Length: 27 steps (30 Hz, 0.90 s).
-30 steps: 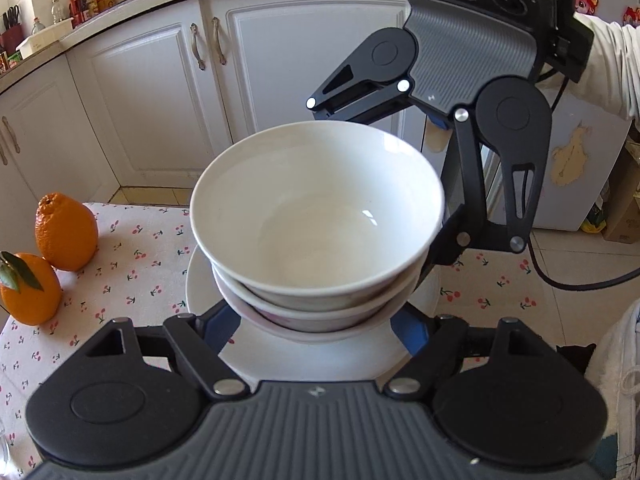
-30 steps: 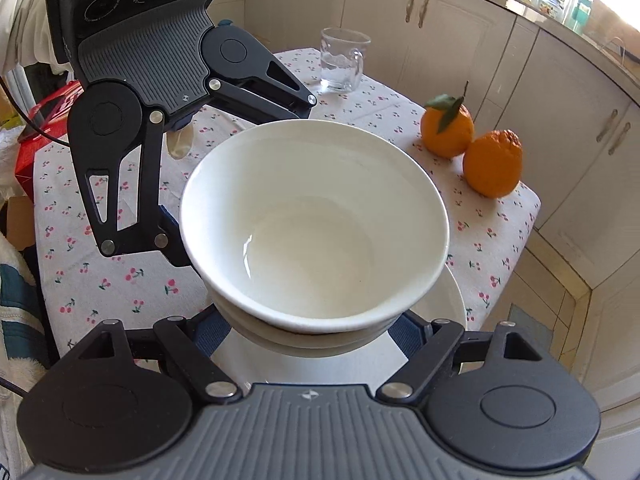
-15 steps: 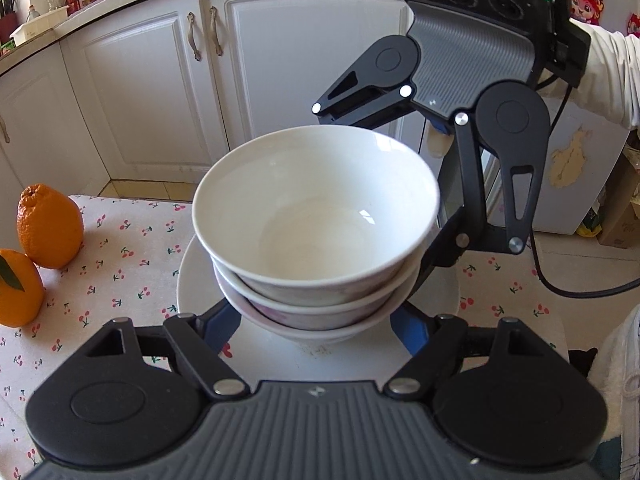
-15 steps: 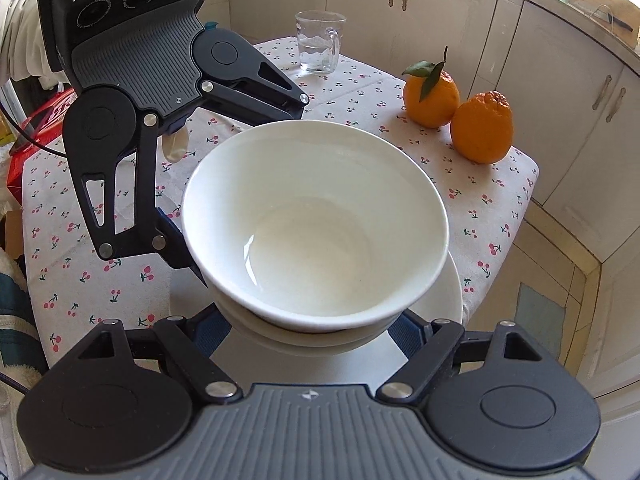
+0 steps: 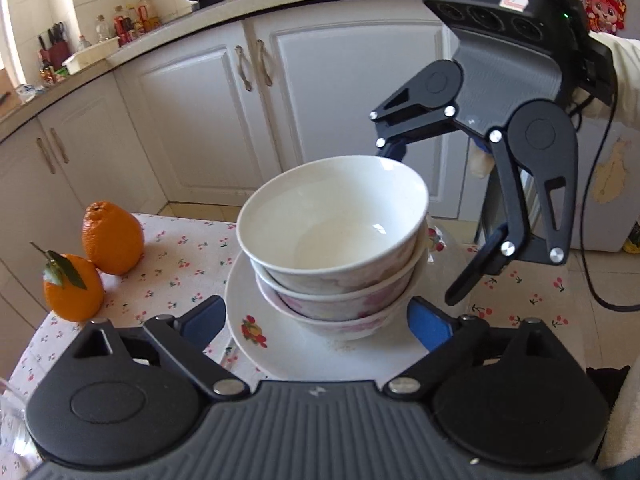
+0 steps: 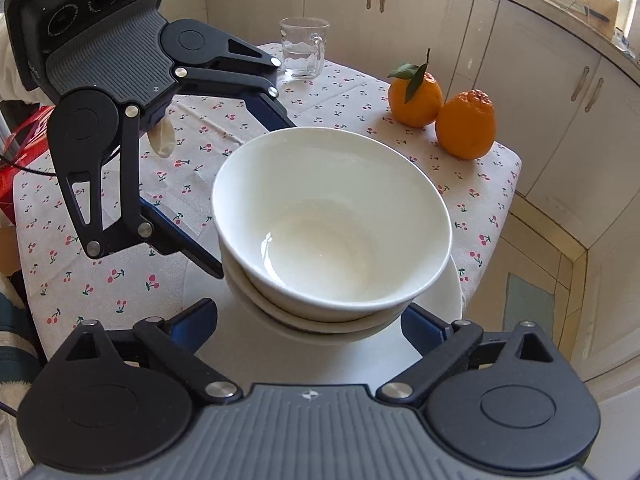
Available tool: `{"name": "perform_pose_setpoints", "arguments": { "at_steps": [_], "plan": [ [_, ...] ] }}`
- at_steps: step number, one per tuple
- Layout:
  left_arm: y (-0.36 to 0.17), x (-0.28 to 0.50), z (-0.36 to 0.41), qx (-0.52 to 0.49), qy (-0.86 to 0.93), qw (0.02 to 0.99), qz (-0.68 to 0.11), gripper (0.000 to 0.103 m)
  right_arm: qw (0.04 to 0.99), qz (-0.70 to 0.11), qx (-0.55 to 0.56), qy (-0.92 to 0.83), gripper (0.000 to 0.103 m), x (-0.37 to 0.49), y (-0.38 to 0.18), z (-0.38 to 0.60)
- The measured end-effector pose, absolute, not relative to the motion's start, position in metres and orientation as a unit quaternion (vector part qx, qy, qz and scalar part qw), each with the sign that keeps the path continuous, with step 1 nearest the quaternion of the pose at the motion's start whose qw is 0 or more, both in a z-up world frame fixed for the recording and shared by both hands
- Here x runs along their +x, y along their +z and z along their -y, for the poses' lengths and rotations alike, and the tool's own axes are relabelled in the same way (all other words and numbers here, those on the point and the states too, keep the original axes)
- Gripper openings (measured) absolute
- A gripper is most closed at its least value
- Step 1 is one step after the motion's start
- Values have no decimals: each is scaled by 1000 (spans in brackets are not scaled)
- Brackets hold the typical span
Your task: Organize plates and bowls
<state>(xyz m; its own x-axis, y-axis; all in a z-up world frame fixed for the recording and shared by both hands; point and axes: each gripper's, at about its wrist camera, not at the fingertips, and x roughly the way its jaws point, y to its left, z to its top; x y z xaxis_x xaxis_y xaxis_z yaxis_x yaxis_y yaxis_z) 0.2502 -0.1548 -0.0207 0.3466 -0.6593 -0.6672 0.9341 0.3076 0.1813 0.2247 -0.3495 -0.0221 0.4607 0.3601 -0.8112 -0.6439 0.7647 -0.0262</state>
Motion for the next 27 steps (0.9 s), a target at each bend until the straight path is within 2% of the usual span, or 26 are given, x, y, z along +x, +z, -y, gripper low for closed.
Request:
{"name": "perform_pose_setpoints", "arguments": {
  "at_steps": [5, 11, 19, 27],
  "plan": [
    [-11, 212, 128, 251, -426, 839, -229, 102, 870, -412, -140, 232, 103, 187, -9, 342],
    [4, 158, 115, 200, -282, 916, -202, 103, 906, -420, -56, 24, 103, 147, -3, 320],
    [36, 121, 92, 106, -205, 936, -265, 102, 926, -357, 14, -123, 103, 81, 22, 295],
    [47, 93, 87, 92, -192, 942, -258, 102, 938, -313, -9, -150, 103, 47, 48, 275]
  ]
}}
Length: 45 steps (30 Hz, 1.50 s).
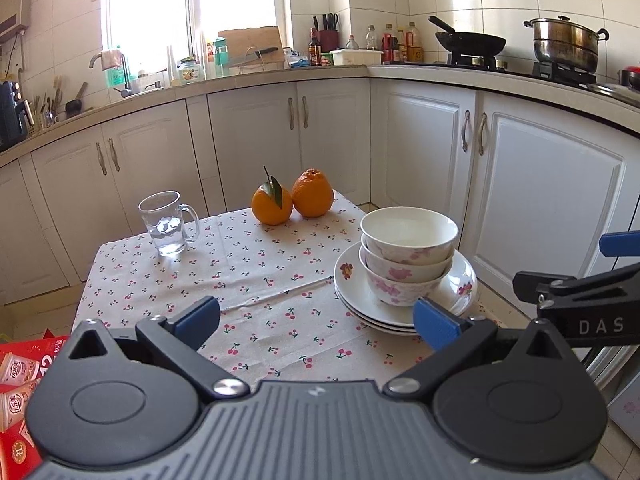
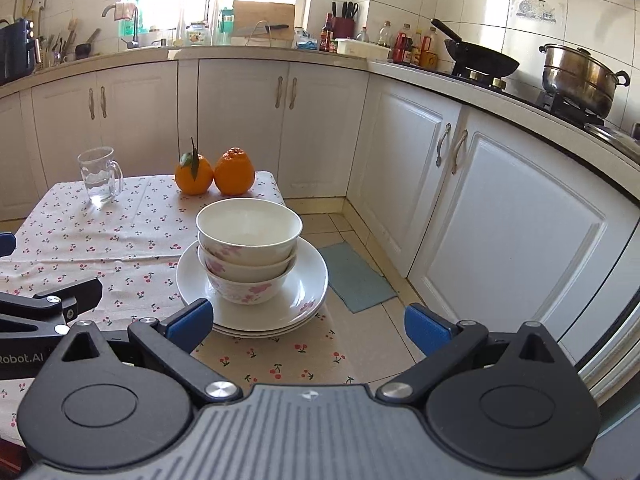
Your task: Organize plates and bowls
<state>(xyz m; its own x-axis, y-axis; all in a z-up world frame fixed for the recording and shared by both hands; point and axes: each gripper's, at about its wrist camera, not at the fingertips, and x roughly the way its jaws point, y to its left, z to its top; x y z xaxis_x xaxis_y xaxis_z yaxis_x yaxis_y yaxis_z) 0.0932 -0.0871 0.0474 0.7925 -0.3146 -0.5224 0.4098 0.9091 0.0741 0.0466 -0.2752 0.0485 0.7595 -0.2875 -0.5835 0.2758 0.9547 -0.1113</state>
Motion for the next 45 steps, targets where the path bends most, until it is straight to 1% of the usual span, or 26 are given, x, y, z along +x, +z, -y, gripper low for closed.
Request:
{"name": "perform_pose_setpoints", "arguments": {
  "at_steps": [9, 45],
  "plan": [
    [51, 84, 85, 86, -172, 949, -250, 102, 943, -295, 0, -152, 103, 36, 53, 270],
    [53, 82, 84, 87, -161, 952, -246, 102, 947, -283, 3, -154, 103, 29, 56, 269]
  ]
}}
